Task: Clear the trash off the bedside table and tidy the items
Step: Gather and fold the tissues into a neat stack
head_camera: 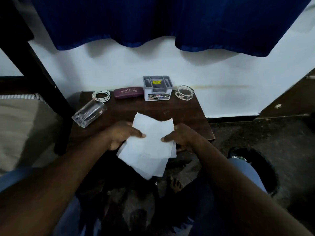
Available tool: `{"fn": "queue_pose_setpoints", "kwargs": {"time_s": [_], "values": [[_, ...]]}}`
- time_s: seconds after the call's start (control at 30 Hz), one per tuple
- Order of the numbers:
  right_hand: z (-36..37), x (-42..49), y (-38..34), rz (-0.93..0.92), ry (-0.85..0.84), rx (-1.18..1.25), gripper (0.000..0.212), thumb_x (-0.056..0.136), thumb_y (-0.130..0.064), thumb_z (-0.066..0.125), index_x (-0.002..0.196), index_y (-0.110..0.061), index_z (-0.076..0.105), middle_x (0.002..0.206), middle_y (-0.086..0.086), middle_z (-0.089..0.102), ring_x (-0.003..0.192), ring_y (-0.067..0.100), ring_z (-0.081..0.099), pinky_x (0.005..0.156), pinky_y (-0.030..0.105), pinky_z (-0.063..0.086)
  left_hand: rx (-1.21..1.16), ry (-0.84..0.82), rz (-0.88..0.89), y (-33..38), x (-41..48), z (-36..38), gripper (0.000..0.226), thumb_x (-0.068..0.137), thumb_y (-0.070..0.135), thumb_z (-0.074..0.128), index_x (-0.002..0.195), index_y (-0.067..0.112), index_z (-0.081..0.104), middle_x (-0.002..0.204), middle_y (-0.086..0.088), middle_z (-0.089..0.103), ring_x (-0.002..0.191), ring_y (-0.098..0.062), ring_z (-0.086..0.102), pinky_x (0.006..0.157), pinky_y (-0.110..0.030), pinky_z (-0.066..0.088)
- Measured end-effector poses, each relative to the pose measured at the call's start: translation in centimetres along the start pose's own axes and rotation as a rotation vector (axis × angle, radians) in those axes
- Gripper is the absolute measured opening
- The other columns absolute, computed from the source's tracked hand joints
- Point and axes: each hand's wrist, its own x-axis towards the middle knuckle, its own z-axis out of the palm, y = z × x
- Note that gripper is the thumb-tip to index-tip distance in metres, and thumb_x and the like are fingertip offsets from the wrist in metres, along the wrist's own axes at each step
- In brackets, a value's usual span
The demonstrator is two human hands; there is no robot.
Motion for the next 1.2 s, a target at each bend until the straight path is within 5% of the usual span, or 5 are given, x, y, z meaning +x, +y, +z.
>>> {"fn": "queue_pose_setpoints", "kwargs": {"time_s": [0.27,0.57,0.7,0.83,1.2], "values": [[-0.1,1.2,-1.3,-0.186,0.182,0.083,0.030,0.079,-0.014,0.085,0.104,0.001,0.077,0.104,0.013,0.078,0.099,0.032,0.074,0.097,0.052,0.058,-0.119,0.122,0.140,0.9,0.3,0.2,0.024,0.081,-0.003,0.076,0.105,0.001,0.075,0.107,-0.019,0.077,0.097,-0.035,0.074,0.091,-0.050,0.059],[0.5,2.6,-2.9,-0.255,0.256,0.175,0.014,0.083,-0.013,0.080,0.096,-0.015,0.075,0.107,0.009,0.078,0.100,0.029,0.074,0.096,0.049,0.058,-0.128,0.155,0.163,1.1,0.5,0.8,0.019,0.084,0.003,0.076,0.102,0.010,0.075,0.098,-0.003,0.081,0.088,-0.022,0.077,0.067,-0.032,0.061],[0.7,3.3,-3.4,-0.259,0.236,0.148,0.028,0.082,-0.016,0.083,0.108,-0.010,0.076,0.110,0.007,0.078,0.101,0.026,0.074,0.097,0.046,0.058,-0.176,0.217,0.208,1.2,0.9,0.3,0.025,0.083,-0.005,0.075,0.107,0.001,0.075,0.104,-0.014,0.079,0.094,-0.032,0.076,0.085,-0.044,0.062],[0.7,3.8,-3.9,-0.272,0.221,0.101,0.028,0.080,-0.015,0.084,0.107,-0.011,0.076,0.107,0.005,0.078,0.099,0.024,0.074,0.096,0.045,0.059,-0.208,0.216,0.200,1.6,1.2,-0.5,0.031,0.082,-0.002,0.077,0.113,-0.002,0.073,0.105,-0.015,0.079,0.092,-0.032,0.077,0.076,-0.040,0.063],[0.8,5.4,-5.7,-0.354,0.216,0.108,0.024,0.076,-0.017,0.088,0.098,-0.014,0.080,0.095,-0.001,0.080,0.087,0.014,0.076,0.084,0.036,0.062,-0.325,0.226,0.240,2.3,1.3,-1.4,0.036,0.085,0.002,0.077,0.121,0.001,0.072,0.117,-0.012,0.076,0.109,-0.030,0.073,0.096,-0.046,0.058]]}}
